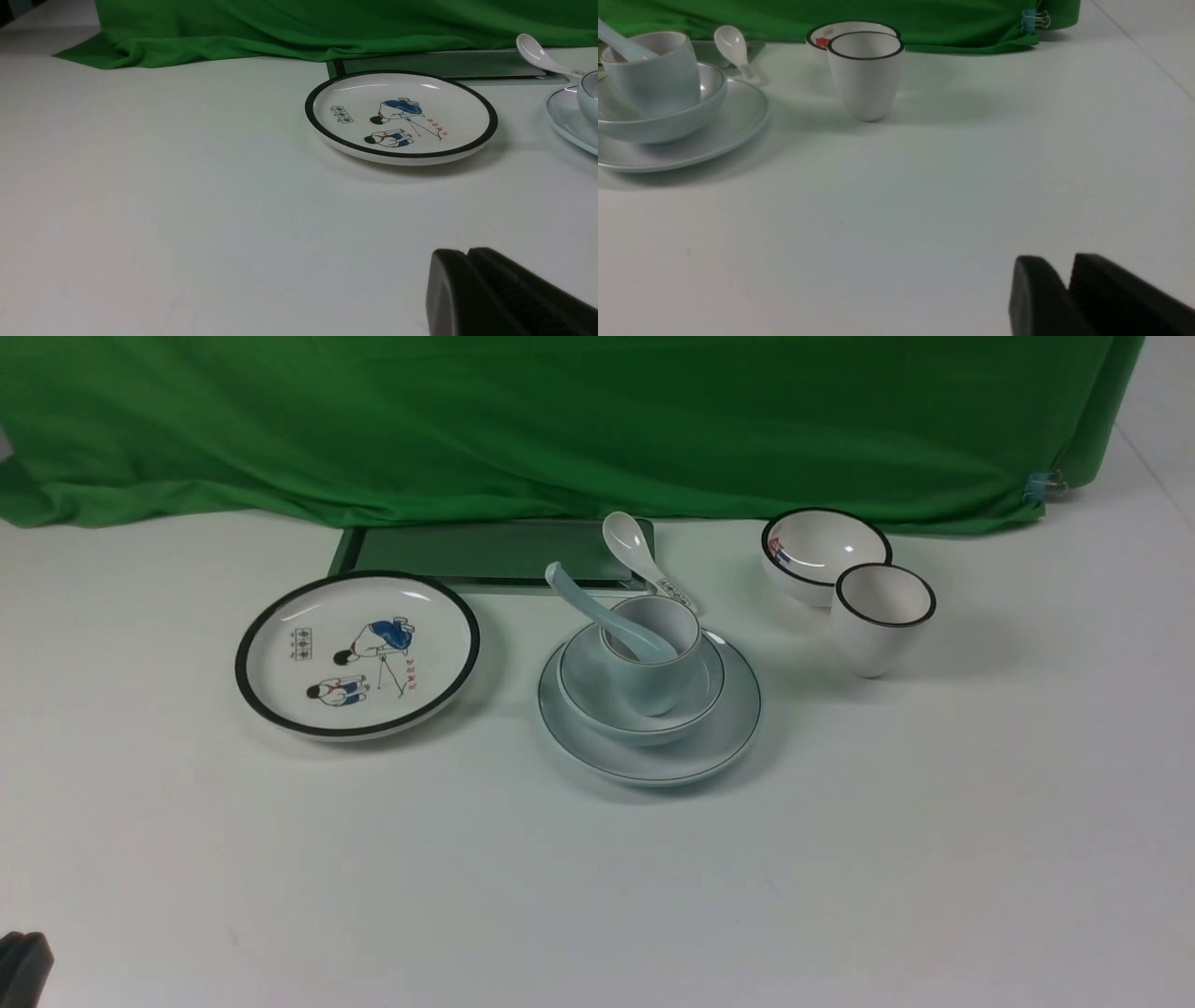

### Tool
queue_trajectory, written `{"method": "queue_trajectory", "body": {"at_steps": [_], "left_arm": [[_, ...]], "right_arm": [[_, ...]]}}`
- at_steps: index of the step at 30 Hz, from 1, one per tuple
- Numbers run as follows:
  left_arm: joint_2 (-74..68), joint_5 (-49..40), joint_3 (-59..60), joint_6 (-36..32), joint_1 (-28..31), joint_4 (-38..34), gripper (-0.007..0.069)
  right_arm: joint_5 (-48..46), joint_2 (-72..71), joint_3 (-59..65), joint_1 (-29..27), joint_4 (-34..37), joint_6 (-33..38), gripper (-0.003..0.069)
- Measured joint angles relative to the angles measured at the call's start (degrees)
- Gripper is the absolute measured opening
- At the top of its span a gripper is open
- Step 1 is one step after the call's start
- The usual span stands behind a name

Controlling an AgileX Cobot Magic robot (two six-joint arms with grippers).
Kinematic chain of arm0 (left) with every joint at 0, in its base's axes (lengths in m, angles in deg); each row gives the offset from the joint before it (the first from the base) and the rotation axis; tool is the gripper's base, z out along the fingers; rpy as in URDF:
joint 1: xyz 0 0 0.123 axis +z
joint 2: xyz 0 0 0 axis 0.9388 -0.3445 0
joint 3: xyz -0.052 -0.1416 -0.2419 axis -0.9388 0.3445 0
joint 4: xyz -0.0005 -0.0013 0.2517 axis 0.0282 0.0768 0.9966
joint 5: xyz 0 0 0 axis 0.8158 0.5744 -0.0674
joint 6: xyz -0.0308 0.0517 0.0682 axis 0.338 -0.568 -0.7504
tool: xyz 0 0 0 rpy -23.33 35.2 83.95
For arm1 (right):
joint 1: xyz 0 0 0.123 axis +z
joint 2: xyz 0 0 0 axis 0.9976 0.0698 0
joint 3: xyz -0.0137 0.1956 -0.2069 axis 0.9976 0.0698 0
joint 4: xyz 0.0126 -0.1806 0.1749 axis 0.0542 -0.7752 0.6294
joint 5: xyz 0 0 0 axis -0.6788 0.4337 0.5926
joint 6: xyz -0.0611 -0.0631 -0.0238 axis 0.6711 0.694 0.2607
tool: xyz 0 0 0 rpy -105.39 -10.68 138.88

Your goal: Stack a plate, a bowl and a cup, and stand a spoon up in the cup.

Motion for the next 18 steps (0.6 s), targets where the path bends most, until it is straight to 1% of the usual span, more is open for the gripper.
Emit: {"method": "queue_trajectory", "body": {"at_steps": [18], "left_arm": [[0.0, 0.0, 0.0, 0.0, 0.0, 0.5, -0.0029]], "right_arm": [[0.0, 0.0, 0.0, 0.0, 0.0, 0.0, 0.0189]]}}
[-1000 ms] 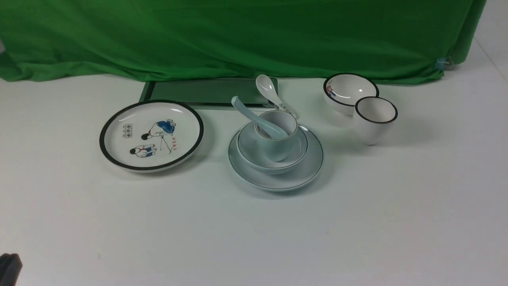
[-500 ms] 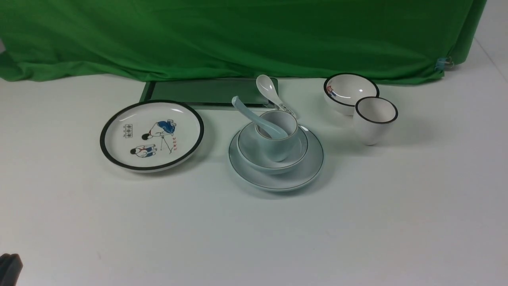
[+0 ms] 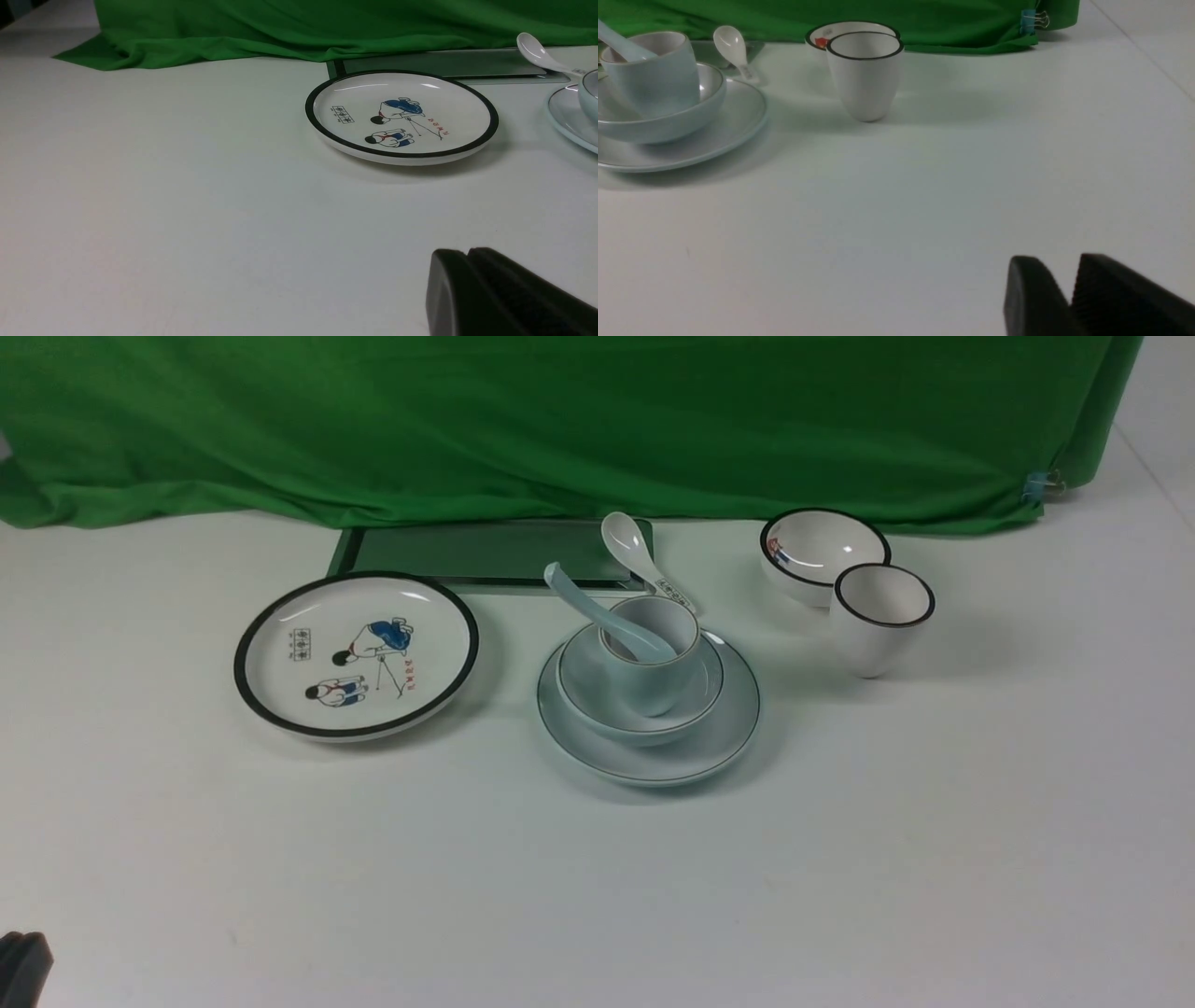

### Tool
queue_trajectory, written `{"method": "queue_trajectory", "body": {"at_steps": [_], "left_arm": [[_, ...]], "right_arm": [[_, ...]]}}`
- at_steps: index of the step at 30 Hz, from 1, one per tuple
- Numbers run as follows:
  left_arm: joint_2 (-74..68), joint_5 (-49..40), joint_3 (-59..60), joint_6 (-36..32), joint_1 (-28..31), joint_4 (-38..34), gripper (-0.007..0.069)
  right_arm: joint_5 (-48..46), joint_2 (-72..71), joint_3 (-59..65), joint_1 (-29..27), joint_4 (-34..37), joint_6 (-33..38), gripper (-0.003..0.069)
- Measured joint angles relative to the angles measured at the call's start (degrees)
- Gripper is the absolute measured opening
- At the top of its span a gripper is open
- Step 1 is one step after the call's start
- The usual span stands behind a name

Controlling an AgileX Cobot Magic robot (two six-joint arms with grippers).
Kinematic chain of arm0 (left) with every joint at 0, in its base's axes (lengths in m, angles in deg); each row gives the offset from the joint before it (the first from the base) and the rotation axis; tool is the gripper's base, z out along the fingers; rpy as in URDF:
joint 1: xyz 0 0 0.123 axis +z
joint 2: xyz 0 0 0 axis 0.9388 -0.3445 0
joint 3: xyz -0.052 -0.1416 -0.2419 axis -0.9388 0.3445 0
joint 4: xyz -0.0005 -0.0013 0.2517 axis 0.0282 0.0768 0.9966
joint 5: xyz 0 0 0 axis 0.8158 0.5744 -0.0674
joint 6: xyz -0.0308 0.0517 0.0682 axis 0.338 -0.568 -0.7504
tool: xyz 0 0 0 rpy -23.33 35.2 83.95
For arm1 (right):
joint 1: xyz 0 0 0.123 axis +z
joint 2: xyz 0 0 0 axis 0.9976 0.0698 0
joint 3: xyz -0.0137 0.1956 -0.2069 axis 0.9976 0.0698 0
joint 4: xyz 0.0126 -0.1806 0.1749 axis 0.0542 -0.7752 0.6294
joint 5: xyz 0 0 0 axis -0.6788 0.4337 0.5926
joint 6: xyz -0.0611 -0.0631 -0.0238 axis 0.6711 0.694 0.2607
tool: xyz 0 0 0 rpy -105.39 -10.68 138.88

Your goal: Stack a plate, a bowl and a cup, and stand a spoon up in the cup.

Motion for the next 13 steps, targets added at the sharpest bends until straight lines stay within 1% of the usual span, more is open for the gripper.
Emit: {"method": "queue_trajectory", "body": {"at_steps": [13], "left_arm": [[0.0, 0.0, 0.0, 0.0, 0.0, 0.0, -0.0029]], "right_arm": [[0.0, 0.0, 0.0, 0.0, 0.0, 0.0, 0.0226]]}}
